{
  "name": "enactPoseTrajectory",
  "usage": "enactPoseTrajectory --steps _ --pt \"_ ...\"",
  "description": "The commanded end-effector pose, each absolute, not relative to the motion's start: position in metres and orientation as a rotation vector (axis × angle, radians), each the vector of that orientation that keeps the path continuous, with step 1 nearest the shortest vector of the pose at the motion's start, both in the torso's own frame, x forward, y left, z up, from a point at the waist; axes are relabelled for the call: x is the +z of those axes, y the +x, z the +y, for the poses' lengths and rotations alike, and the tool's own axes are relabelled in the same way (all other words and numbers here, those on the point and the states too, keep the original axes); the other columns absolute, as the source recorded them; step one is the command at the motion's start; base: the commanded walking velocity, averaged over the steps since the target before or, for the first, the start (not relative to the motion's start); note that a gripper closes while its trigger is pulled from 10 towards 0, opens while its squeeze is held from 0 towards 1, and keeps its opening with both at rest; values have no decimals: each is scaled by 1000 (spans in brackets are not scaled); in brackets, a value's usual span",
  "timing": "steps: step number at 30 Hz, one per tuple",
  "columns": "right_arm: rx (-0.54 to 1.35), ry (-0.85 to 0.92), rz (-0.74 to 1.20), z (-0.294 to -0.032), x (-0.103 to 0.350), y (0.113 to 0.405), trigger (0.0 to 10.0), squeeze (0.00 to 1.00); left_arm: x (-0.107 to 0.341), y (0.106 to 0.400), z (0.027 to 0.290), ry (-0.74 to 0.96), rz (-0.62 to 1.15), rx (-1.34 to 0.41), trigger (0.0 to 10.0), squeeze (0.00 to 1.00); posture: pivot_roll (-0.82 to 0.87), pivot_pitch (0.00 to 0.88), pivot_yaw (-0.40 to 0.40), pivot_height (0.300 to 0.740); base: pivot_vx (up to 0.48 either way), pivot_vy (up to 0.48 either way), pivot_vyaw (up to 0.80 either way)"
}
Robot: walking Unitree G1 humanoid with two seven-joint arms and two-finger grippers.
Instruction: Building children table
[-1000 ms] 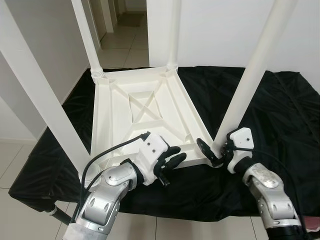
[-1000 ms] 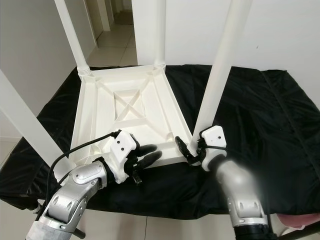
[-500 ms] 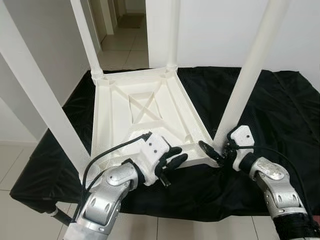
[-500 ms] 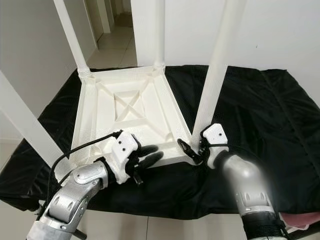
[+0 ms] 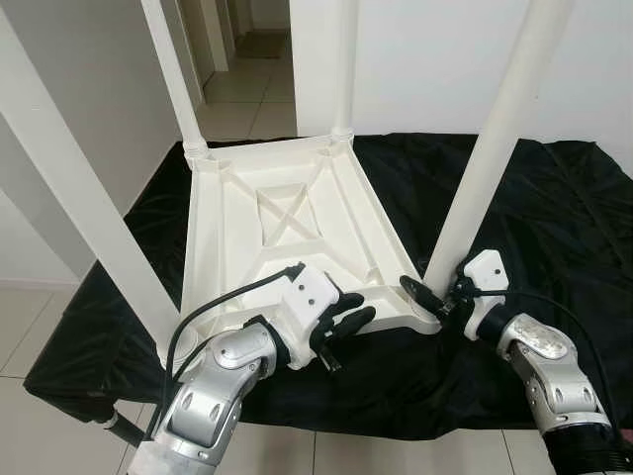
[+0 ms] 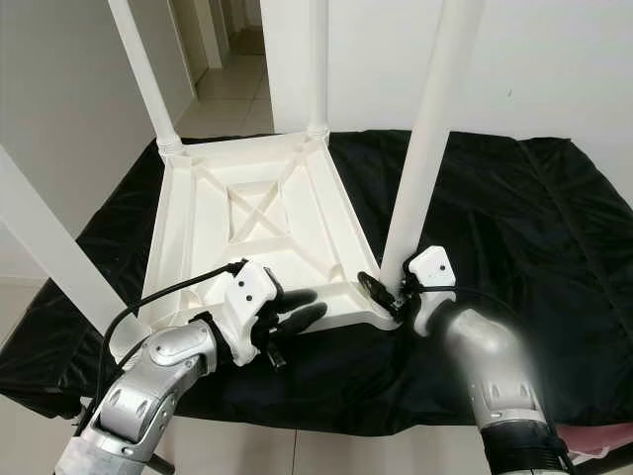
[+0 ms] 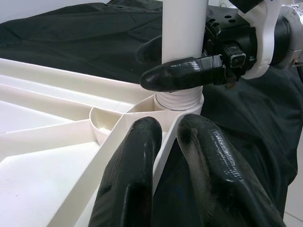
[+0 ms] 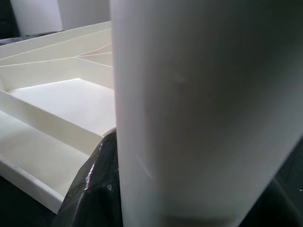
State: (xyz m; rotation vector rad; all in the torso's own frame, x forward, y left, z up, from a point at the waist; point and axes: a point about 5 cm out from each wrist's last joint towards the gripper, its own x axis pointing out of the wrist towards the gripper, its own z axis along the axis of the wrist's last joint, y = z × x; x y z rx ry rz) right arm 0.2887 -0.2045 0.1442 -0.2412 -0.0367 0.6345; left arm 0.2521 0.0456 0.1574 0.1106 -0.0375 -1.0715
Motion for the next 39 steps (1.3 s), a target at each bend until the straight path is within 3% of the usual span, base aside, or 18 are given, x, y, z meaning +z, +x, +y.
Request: enactPoseTrajectory --steps 1,7,19,28,35,36,39 --pt "598 -232 9 -204 137 288 10000 0 155 255 47 110 -28 -1024 10000 0 -84 25 59 740 0 0 0" --pt "458 -152 -17 -200 142 289 10000 0 154 254 47 106 -26 -1021 10000 0 -82 31 53 740 0 0 0" --pt "96 -11 26 -155 128 264 10000 0 153 252 48 99 -20 -1018 10000 0 -70 41 41 740 0 0 0" --pt "13 110 63 -133 125 255 10000 0 154 247 45 87 -20 -1040 10000 0 -67 39 50 740 0 0 0" --pt "11 109 64 -133 126 253 10000 16 153 244 45 90 -15 -1054 10000 0 -69 40 52 740 0 0 0" --pt "22 108 43 -136 129 253 10000 1000 153 244 45 95 -12 -1061 10000 0 -75 44 59 740 0 0 0" --pt "46 88 21 -139 133 252 10000 1000 152 243 46 98 -10 -1065 10000 0 -75 51 60 740 0 0 0"
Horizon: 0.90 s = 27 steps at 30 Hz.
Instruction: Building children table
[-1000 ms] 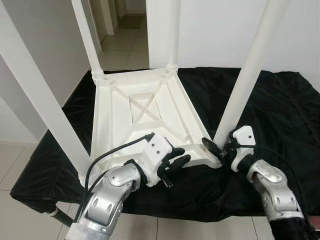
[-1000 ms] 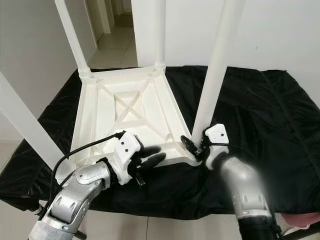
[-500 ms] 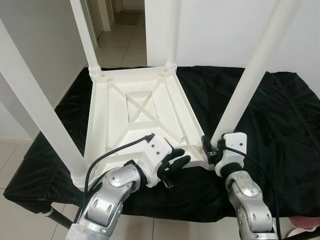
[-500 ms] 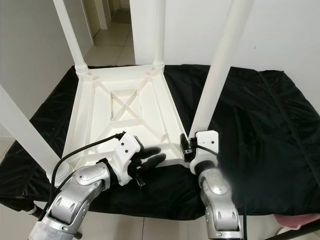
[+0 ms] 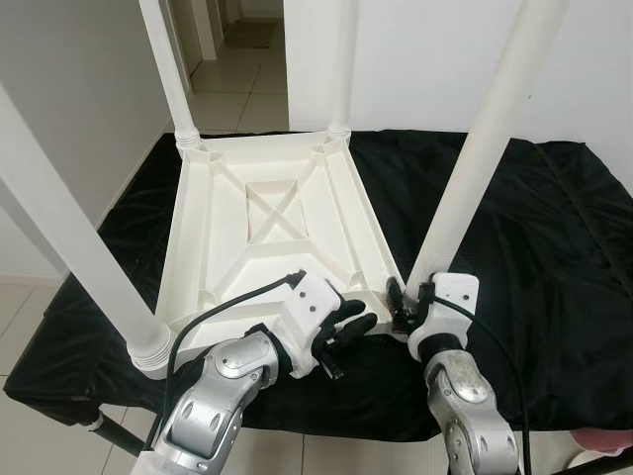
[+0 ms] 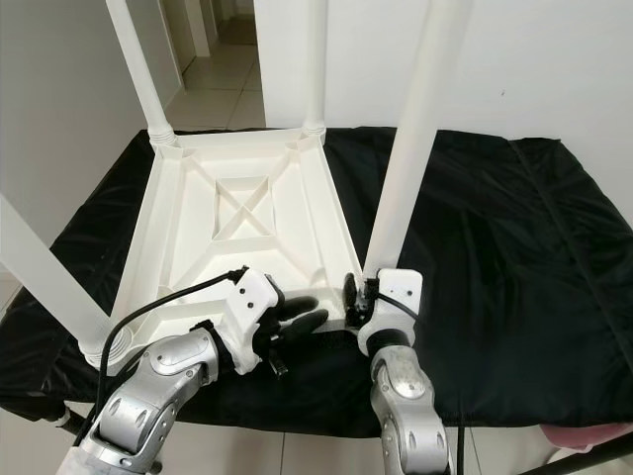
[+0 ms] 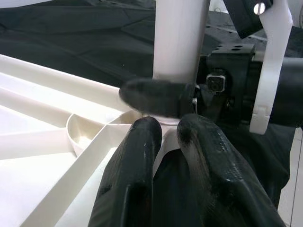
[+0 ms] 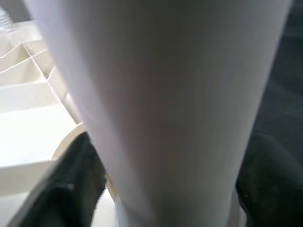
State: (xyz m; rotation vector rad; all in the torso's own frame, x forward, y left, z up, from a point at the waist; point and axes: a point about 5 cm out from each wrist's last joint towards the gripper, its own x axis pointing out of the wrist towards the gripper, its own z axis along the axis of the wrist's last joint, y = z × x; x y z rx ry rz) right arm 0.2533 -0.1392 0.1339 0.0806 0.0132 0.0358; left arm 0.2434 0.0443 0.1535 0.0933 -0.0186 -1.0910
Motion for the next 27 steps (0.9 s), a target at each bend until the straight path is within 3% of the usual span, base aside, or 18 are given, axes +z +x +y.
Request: enactPoseTrajectory --steps 1,2,3,14,17,21,27 --pt "70 77 3 -143 137 252 10000 859 152 243 47 100 -8 -1067 10000 0 -77 49 59 740 0 0 0" --pt "70 77 3 -143 137 252 10000 859 152 243 47 100 -8 -1067 10000 0 -77 49 59 740 0 0 0" --pt "136 51 -22 -150 142 254 10000 0 152 244 48 102 -8 -1067 10000 0 -81 53 63 740 0 0 0" --pt "397 -90 -59 -173 154 271 10000 0 151 245 46 109 -4 -1079 10000 0 -90 42 65 740 0 0 0" --pt "419 -104 -58 -175 154 273 10000 0 151 245 46 111 -3 -1081 10000 0 -90 42 65 740 0 0 0" --pt "631 -147 -38 -172 154 282 10000 0 153 247 45 107 -10 -1078 10000 0 -94 34 69 740 0 0 0" --pt "764 -193 12 -175 148 289 10000 0 155 247 43 110 -19 -1083 10000 0 -78 26 69 740 0 0 0"
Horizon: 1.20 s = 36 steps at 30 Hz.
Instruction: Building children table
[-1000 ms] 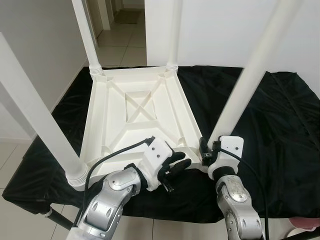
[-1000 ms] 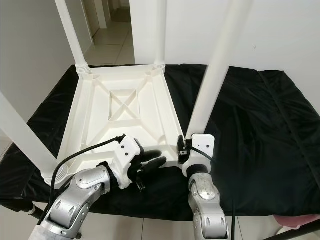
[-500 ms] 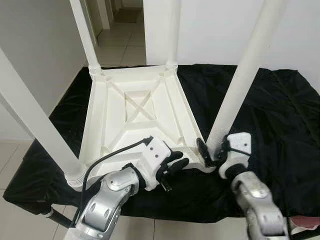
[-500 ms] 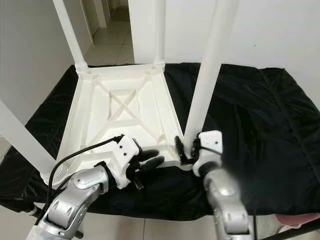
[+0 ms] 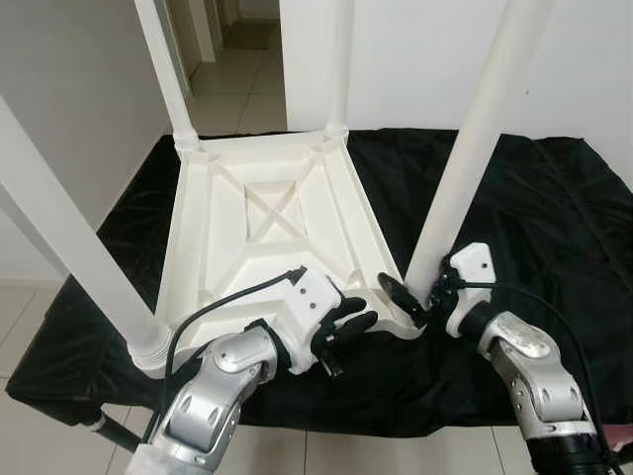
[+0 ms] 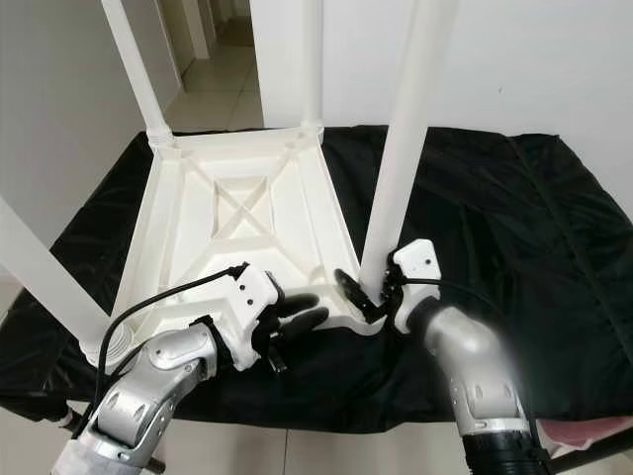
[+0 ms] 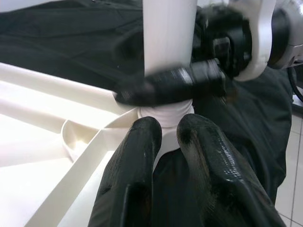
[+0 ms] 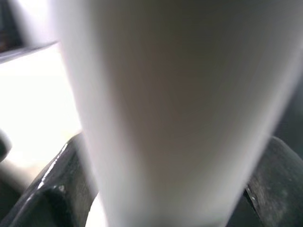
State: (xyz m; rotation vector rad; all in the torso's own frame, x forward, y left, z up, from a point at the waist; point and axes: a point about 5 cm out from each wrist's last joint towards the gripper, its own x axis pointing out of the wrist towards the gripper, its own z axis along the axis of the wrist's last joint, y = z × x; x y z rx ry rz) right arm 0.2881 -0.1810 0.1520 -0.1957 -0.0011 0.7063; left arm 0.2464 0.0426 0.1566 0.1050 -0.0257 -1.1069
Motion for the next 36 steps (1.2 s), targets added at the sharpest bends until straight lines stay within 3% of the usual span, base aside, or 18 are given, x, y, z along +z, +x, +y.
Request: enactPoseTrajectory --steps 1,2,3,4,12,13,14,15,23,27,36 --pt "764 -193 12 -175 148 289 10000 0 155 247 43 110 -19 -1083 10000 0 -78 26 69 740 0 0 0" --pt "783 -196 16 -176 148 290 3412 0 156 247 44 111 -19 -1082 10000 0 -74 29 67 740 0 0 0" --pt "789 -200 17 -178 147 291 3412 0 155 248 45 114 -17 -1077 10000 0 -74 29 67 740 0 0 0" --pt "793 -199 29 -179 146 292 0 0 155 248 47 113 -16 -1070 10000 0 -74 29 67 740 0 0 0" --pt "807 -186 62 -185 137 289 0 0 154 247 48 111 -14 -1056 10000 0 -61 31 56 740 0 0 0" --pt "803 -175 68 -186 136 287 4510 0 154 247 48 109 -14 -1054 10000 0 -63 33 56 740 0 0 0" --pt "803 -175 68 -186 136 287 4510 0 154 247 48 109 -14 -1054 10000 0 -63 33 56 740 0 0 0" --pt "799 -168 68 -187 136 287 10000 0 154 247 48 109 -13 -1053 10000 0 -63 33 56 740 0 0 0" --pt "747 -127 33 -186 143 285 10000 0 154 247 49 108 -11 -1054 10000 0 -70 44 52 740 0 0 0" --pt "547 -120 2 -185 146 285 10000 0 153 248 49 105 -9 -1049 10000 0 -77 50 36 740 0 0 0" --pt "395 -70 2 -169 143 273 10000 0 151 247 49 98 -7 -1044 10000 0 -81 37 25 740 0 0 0"
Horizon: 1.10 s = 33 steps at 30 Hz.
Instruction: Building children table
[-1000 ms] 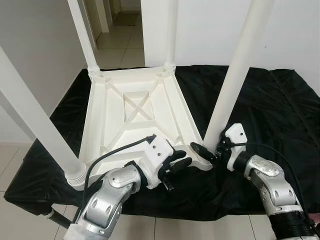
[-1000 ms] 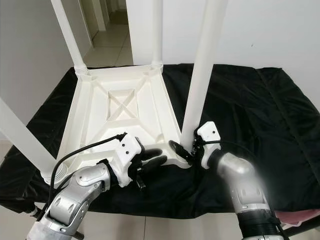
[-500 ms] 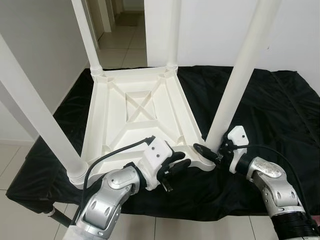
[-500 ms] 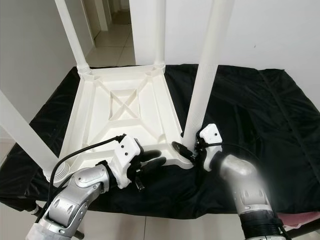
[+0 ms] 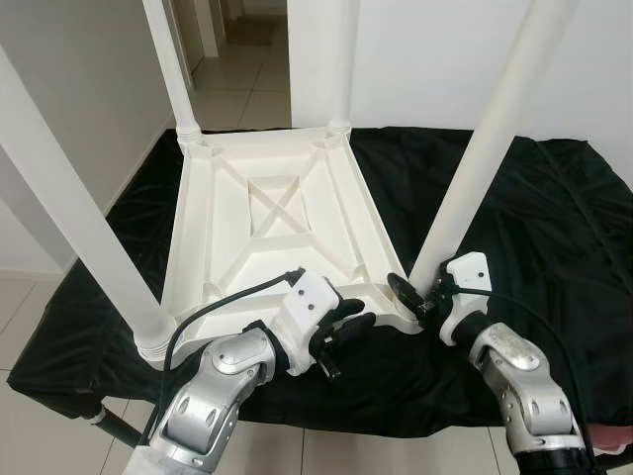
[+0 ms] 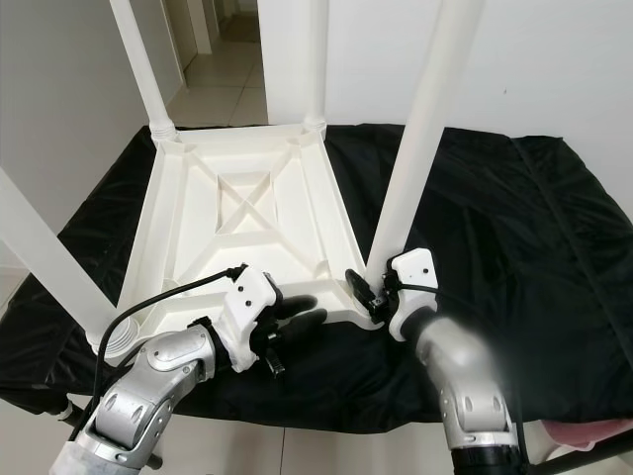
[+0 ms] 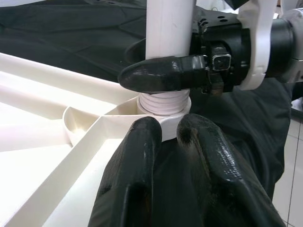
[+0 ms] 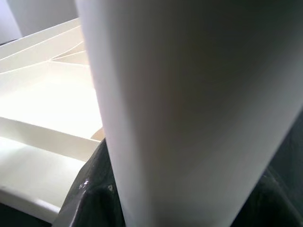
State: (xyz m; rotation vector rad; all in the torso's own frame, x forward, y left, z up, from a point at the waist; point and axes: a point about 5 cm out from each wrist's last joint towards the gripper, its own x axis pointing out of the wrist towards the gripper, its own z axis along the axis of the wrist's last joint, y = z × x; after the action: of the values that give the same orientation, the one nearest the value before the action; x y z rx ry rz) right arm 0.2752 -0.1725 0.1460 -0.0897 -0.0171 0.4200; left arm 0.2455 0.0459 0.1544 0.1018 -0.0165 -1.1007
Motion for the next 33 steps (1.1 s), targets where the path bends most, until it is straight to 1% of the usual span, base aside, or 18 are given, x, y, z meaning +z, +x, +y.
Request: enactPoseTrajectory --steps 1,4,6,10,13,14,19,20,21,24,27,28,29,30,33 --pt "354 -56 10 -165 142 270 10000 0 150 248 49 98 -6 -1044 10000 0 -81 37 25 740 0 0 0" --pt "226 -25 36 -157 136 265 10000 0 148 249 49 107 -5 -1042 10000 0 -74 29 17 740 0 0 0" --pt "204 -13 45 -155 135 264 10000 0 148 249 49 110 -6 -1041 10000 0 -74 29 17 740 0 0 0" --pt "82 4 62 -146 131 258 10000 0 148 250 51 114 -5 -1032 10000 0 -66 27 16 740 0 0 0" --pt "69 11 67 -143 130 256 10000 0 148 250 51 116 -4 -1031 10000 0 -66 27 16 740 0 0 0" --pt "68 18 71 -136 130 254 10000 0 148 250 52 119 -5 -1030 10000 0 -59 24 21 740 0 0 0" --pt "61 19 68 -136 132 255 10000 0 148 251 53 122 -4 -1029 10000 0 -56 18 23 740 0 0 0" --pt "53 20 67 -137 133 256 10000 90 148 251 53 123 -5 -1028 10000 0 -56 18 23 740 0 0 0" --pt "74 24 59 -138 134 257 10000 1000 148 251 54 125 -6 -1028 10000 0 -54 20 24 740 0 0 0" --pt "123 28 29 -139 139 258 10000 1000 149 252 55 129 -7 -1027 10000 0 -54 19 27 740 0 0 0" --pt "171 -6 0 -147 143 260 10000 1000 149 252 56 132 -6 -1027 10000 0 -54 20 27 740 0 0 0" --pt "214 -43 -19 -154 145 262 10000 878 149 252 56 135 -5 -1027 10000 0 -53 21 27 740 0 0 0" --pt "259 -53 -26 -158 146 263 10000 0 149 253 57 136 -6 -1026 10000 0 -50 24 25 740 0 0 0" --pt "259 -53 -26 -158 146 263 10000 0 149 253 57 136 -6 -1026 10000 0 -50 24 25 740 0 0 0" --pt "342 -66 -27 -167 147 268 10000 0 149 253 58 139 -8 -1022 10000 0 -50 21 24 740 0 0 0"
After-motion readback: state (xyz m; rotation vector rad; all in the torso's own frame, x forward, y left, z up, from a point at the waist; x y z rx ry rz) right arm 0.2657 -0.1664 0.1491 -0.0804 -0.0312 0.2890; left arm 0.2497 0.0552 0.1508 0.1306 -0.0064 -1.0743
